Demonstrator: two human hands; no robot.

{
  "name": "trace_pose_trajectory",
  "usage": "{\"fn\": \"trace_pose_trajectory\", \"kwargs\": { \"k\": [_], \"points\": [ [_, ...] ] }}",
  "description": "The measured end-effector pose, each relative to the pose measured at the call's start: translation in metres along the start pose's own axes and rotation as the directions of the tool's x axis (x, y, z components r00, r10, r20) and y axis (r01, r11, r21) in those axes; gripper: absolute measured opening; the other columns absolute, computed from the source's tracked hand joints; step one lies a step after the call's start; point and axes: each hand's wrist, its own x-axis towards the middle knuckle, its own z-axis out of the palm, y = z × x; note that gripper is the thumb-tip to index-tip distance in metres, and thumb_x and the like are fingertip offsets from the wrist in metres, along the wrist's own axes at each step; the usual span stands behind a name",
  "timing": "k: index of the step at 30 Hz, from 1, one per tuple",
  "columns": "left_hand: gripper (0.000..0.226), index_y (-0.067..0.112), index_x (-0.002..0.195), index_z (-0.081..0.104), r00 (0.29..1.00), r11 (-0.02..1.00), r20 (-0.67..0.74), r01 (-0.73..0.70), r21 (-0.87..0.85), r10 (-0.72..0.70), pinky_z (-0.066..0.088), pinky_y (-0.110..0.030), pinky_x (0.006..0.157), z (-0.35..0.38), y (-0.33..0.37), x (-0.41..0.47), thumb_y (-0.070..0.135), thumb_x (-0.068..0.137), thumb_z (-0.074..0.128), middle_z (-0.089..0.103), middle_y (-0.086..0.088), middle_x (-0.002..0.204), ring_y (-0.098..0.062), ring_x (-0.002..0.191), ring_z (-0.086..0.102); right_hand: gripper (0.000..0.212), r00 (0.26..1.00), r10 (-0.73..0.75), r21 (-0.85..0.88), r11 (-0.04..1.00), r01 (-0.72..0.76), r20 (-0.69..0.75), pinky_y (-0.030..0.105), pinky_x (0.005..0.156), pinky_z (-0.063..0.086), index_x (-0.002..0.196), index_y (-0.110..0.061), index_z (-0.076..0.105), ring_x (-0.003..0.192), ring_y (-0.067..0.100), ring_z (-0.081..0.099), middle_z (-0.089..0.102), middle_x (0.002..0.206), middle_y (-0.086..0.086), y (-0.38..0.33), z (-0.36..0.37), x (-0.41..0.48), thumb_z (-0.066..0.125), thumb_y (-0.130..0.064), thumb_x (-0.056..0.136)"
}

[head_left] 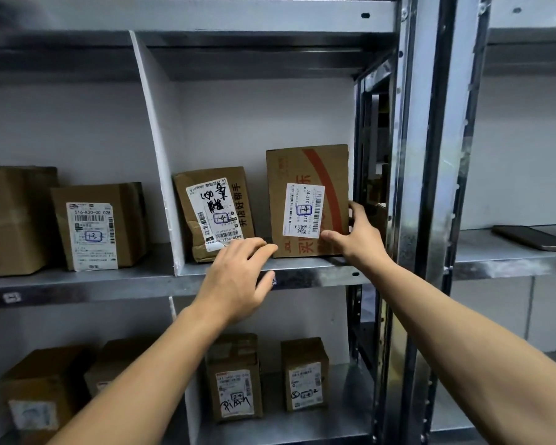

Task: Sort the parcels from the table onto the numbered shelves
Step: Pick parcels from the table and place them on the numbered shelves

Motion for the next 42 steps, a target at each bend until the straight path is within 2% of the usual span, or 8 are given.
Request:
{"fn": "trace_pose_trajectory", "kwargs": {
  "k": [9, 14, 17, 21, 26, 34, 39, 42],
  "points": [
    [0.049, 0.02, 0.134, 0.053, 1.0, 1.0, 0.008, -0.008, -0.016, 0.009, 0.039, -0.037, 0.103, -0.006, 0.0, -0.013, 0.04, 0.09, 0.047, 0.055, 0.002, 0.128, -0.018, 0.12, 0.047, 0.082, 0.996, 0.012, -0.077, 0.997, -0.019, -0.092, 0.046, 0.11, 0.042, 0.154, -0.02, 0.028, 0.132, 0.029, 0.05, 0.051, 0.143, 0.011, -0.001, 0.002, -0.008, 0.075, -0.032, 0.088],
    [0.05, 0.021, 0.136, 0.052, 0.999, 0.998, 0.034, -0.022, -0.051, 0.024, 0.037, -0.036, 0.104, -0.004, 0.003, -0.027, 0.039, 0.09, 0.047, 0.053, 0.003, 0.13, -0.017, 0.122, 0.045, 0.058, 0.986, -0.097, -0.168, 0.983, 0.074, -0.134, 0.041, 0.115, 0.037, 0.147, -0.016, 0.043, 0.134, 0.021, 0.044, 0.046, 0.145, 0.007, 0.003, 0.001, -0.045, 0.063, -0.035, 0.096],
    [0.051, 0.02, 0.135, 0.053, 0.997, 0.996, 0.064, -0.043, -0.081, 0.048, 0.038, -0.036, 0.103, 0.0, 0.006, -0.04, 0.041, 0.089, 0.046, 0.054, 0.001, 0.13, -0.018, 0.122, 0.046, 0.045, 0.977, -0.181, -0.275, 0.95, 0.146, -0.109, 0.041, 0.11, 0.042, 0.138, -0.015, 0.052, 0.128, 0.018, 0.047, 0.05, 0.138, 0.002, 0.013, 0.003, -0.075, 0.059, -0.034, 0.097],
    [0.052, 0.02, 0.135, 0.053, 0.992, 0.988, 0.103, -0.06, -0.141, 0.075, 0.039, -0.038, 0.103, 0.006, 0.014, -0.06, 0.042, 0.088, 0.043, 0.054, 0.001, 0.132, -0.019, 0.123, 0.045, 0.043, 0.98, -0.189, -0.401, 0.904, 0.15, -0.061, 0.033, 0.108, 0.037, 0.135, -0.014, 0.055, 0.127, 0.02, 0.046, 0.052, 0.135, 0.004, 0.024, 0.0, -0.115, 0.059, -0.033, 0.097],
    [0.048, 0.021, 0.132, 0.054, 0.989, 0.976, 0.114, -0.071, -0.206, 0.096, 0.041, -0.039, 0.1, 0.006, 0.024, -0.086, 0.039, 0.088, 0.047, 0.055, 0.002, 0.128, -0.019, 0.119, 0.046, 0.046, 0.986, -0.165, -0.493, 0.86, 0.131, -0.027, 0.042, 0.111, 0.039, 0.136, -0.011, 0.055, 0.13, 0.027, 0.047, 0.053, 0.138, 0.009, 0.034, -0.004, -0.161, 0.061, -0.033, 0.096],
    [0.052, 0.021, 0.132, 0.054, 0.965, 0.966, 0.228, -0.068, -0.251, 0.127, 0.043, -0.041, 0.098, 0.017, 0.041, -0.137, 0.045, 0.088, 0.039, 0.055, 0.001, 0.128, -0.022, 0.118, 0.049, 0.045, 0.998, -0.051, -0.689, 0.722, 0.054, 0.024, 0.046, 0.099, 0.047, 0.132, -0.012, 0.056, 0.121, 0.034, 0.053, 0.055, 0.134, 0.013, 0.054, 0.004, -0.24, 0.061, -0.035, 0.094],
    [0.047, 0.018, 0.133, 0.053, 0.932, 0.949, 0.302, -0.109, -0.297, 0.202, 0.042, -0.04, 0.098, 0.043, 0.077, -0.17, 0.038, 0.09, 0.049, 0.055, -0.001, 0.128, -0.024, 0.116, 0.05, 0.045, 0.99, 0.132, -0.799, 0.599, -0.043, 0.046, 0.044, 0.095, 0.048, 0.131, -0.017, 0.054, 0.121, 0.035, 0.052, 0.054, 0.133, 0.013, 0.088, -0.006, -0.303, 0.056, -0.042, 0.095],
    [0.046, 0.02, 0.135, 0.051, 0.887, 0.927, 0.372, -0.142, -0.348, 0.275, 0.041, -0.04, 0.097, 0.064, 0.112, -0.185, 0.038, 0.092, 0.05, 0.054, -0.001, 0.13, -0.025, 0.118, 0.049, 0.048, 0.956, 0.294, -0.829, 0.535, -0.161, 0.004, 0.044, 0.101, 0.044, 0.138, -0.02, 0.048, 0.13, 0.033, 0.045, 0.048, 0.143, 0.011, 0.111, -0.028, -0.34, 0.049, -0.047, 0.097]
  ]
}}
